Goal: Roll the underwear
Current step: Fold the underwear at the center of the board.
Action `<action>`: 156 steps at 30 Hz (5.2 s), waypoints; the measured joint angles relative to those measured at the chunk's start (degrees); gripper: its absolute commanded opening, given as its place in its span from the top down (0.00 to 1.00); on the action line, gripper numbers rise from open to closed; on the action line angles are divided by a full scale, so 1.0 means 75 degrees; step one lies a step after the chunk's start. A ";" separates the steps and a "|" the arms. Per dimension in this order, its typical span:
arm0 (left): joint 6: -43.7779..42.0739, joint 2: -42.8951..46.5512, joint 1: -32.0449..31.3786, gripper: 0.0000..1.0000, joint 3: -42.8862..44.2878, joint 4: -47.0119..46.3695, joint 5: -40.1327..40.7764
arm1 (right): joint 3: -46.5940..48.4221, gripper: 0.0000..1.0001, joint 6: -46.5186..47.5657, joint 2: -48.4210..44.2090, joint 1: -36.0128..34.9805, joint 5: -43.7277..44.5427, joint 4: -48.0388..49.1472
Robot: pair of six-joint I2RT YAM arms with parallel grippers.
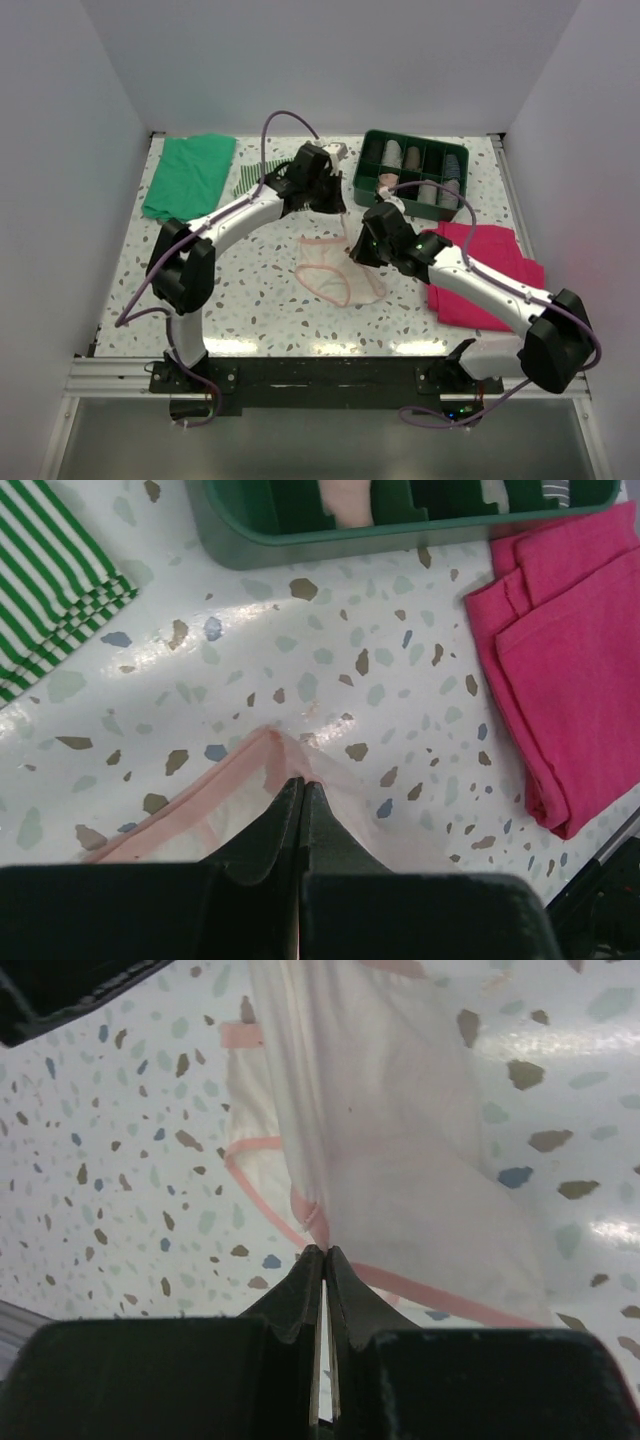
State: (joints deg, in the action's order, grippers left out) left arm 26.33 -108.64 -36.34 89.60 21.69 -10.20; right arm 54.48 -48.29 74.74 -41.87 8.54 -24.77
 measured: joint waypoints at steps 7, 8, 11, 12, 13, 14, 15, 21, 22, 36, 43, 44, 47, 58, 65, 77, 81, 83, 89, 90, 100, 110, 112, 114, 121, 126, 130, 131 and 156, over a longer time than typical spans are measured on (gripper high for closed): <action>-0.0213 0.0032 0.0766 0.98 -0.0764 -0.0239 -0.0449 | 0.0991 0.97 -0.0006 0.1306 -0.0653 -0.0108 0.0402; -0.0236 0.0058 0.0851 0.98 -0.0909 -0.0274 -0.0484 | 0.1107 0.97 -0.0006 0.1501 -0.0726 -0.0117 0.0431; -0.0268 0.0146 0.1058 0.98 -0.1317 -0.0388 -0.0562 | 0.1393 0.97 -0.0009 0.2014 -0.0880 -0.0149 0.0449; -0.0271 0.0160 0.1102 0.98 -0.1390 -0.0402 -0.0577 | 0.1445 0.97 -0.0009 0.2148 -0.0912 -0.0166 0.0458; -0.0277 0.0181 0.1142 0.98 -0.1469 -0.0458 -0.0592 | 0.1478 0.97 -0.0009 0.2259 -0.0930 -0.0198 0.0455; -0.0283 0.0198 0.1163 0.98 -0.1539 -0.0522 -0.0595 | 0.1507 0.97 -0.0009 0.2381 -0.0935 -0.0242 0.0458; -0.0286 0.0207 0.1183 0.98 -0.1588 -0.0551 -0.0595 | 0.1527 0.97 -0.0009 0.2474 -0.0938 -0.0259 0.0455; -0.0286 0.0379 0.1221 0.98 -0.2069 -0.0804 -0.0501 | 0.1609 0.97 -0.0006 0.3013 -0.0976 -0.0431 0.0469; -0.0286 0.0420 0.1239 0.99 -0.2171 -0.0842 -0.0463 | 0.1620 0.97 -0.0006 0.3101 -0.0985 -0.0481 0.0484; -0.0283 0.0449 0.1504 0.99 -0.2457 -0.0994 -0.0055 | 0.2454 0.98 -0.0012 0.4182 -0.1070 -0.0842 0.0775; -0.0207 0.0449 0.1580 0.99 -0.2862 -0.0991 0.0312 | 0.2585 0.98 -0.0009 0.4642 -0.1119 -0.0921 0.0787; -0.0187 0.0449 0.1603 0.99 -0.2932 -0.0994 0.0364 | 0.2629 0.98 -0.0009 0.4712 -0.1128 -0.0938 0.0790; -0.0111 0.0449 0.1690 1.00 -0.3077 -0.0973 0.0481 | 0.2713 0.98 -0.0012 0.4861 -0.1157 -0.0965 0.0799; 0.0082 0.0863 0.1784 0.98 -0.3404 -0.0994 0.0629 | 0.2786 0.98 -0.0047 0.4957 -0.1221 -0.1084 0.0871; 0.0152 0.1591 0.1789 0.98 -0.3450 -0.0985 0.0592 | 0.2786 0.98 -0.0044 0.4922 -0.1291 -0.1078 0.1026; 0.0233 0.1932 0.1856 0.99 -0.3794 -0.0787 0.0941 | 0.2973 0.97 0.0085 0.4587 -0.1737 -0.0863 0.1078; 0.0239 0.2046 0.1915 1.00 -0.3800 -0.0772 0.1026 | 0.3104 0.97 0.0137 0.4555 -0.1818 -0.0839 0.1078; 0.0239 0.2090 0.1947 1.00 -0.3812 -0.0766 0.1058 | 0.3174 0.97 0.0157 0.4555 -0.1824 -0.0842 0.1078; 0.0268 0.2232 0.2092 1.00 -0.3888 -0.0691 0.1110 | 0.3252 0.98 0.0178 0.4555 -0.1853 -0.0764 0.1090; 0.0265 0.2267 0.2113 1.00 -0.3885 -0.0653 0.1110 | 0.3252 0.98 0.0189 0.4543 -0.1862 -0.0676 0.1072; 0.0256 0.2430 0.2151 1.00 -0.3681 -0.0402 0.1043 | 0.3529 0.97 0.0361 0.3485 -0.1900 0.0067 0.0589; 0.0143 0.2361 0.2398 1.00 -0.3550 -0.0425 0.1131 | 0.4491 0.97 0.0382 0.5062 -0.1941 -0.0545 0.0495; 0.0134 0.2209 0.2544 1.00 -0.3550 -0.0495 0.1119 | 0.4497 0.97 0.0382 0.5403 -0.1947 -0.0557 0.0495; 0.0131 0.2017 0.2661 1.00 -0.3550 -0.0525 0.1087 | 0.4526 0.97 0.0382 0.5732 -0.1944 -0.0557 0.0495; 0.0122 0.1355 0.2911 1.00 -0.3555 -0.0612 0.0903 | 0.4876 0.95 0.0344 0.6373 -0.1947 -0.0702 0.0609; 0.0125 0.1160 0.2967 0.99 -0.3561 -0.0772 0.0831 | 0.4963 0.91 0.0303 0.6429 -0.1944 -0.0781 0.0679; 0.0128 0.0766 0.3045 0.94 -0.3558 -0.0976 0.0731 | 0.5231 0.86 0.0300 0.6647 -0.1947 -0.0915 0.0796; 0.0125 0.0676 0.3069 0.90 -0.3558 -0.1005 0.0717 | 0.5269 0.83 0.0300 0.6703 -0.1947 -0.0950 0.0804; -0.0032 0.1958 0.3293 0.52 -0.3410 -0.1128 -0.0309 | 0.2113 0.58 0.0595 0.2964 -0.0586 -0.0892 0.0924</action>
State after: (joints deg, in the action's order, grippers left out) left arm 26.09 -93.95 -11.64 64.03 13.23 -12.51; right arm 70.32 -43.83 96.97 -46.26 1.85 -17.85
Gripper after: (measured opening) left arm 0.474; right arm 0.360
